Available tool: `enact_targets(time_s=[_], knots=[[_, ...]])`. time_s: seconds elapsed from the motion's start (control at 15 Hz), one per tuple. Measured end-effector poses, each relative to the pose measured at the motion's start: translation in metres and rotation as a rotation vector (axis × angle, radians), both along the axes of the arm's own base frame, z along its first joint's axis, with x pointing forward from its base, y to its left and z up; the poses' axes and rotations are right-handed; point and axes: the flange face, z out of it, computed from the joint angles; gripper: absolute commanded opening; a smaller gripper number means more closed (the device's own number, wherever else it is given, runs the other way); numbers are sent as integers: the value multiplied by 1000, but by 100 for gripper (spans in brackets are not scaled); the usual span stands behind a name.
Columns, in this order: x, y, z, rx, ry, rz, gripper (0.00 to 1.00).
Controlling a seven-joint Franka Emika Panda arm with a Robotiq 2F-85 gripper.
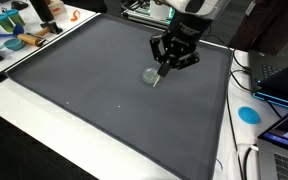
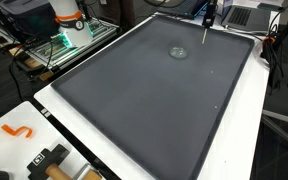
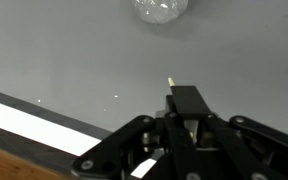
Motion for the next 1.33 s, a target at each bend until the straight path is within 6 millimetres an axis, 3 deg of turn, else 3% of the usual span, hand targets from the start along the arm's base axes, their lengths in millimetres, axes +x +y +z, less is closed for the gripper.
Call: enact_targets(time_s=[0.47, 0.53, 0.67, 0.87, 0.93, 1.13, 1.33], knots=[[14, -54, 11, 230, -16, -63, 3], [13, -63, 11, 261, -16, -70, 13], [10, -79, 11, 299, -14, -79, 13], [5, -84, 12, 306, -13, -81, 13], [5, -83, 13, 308, -13, -80, 3], [5, -82, 13, 312, -12, -82, 3], [9, -95, 7, 358, 12, -104, 3]])
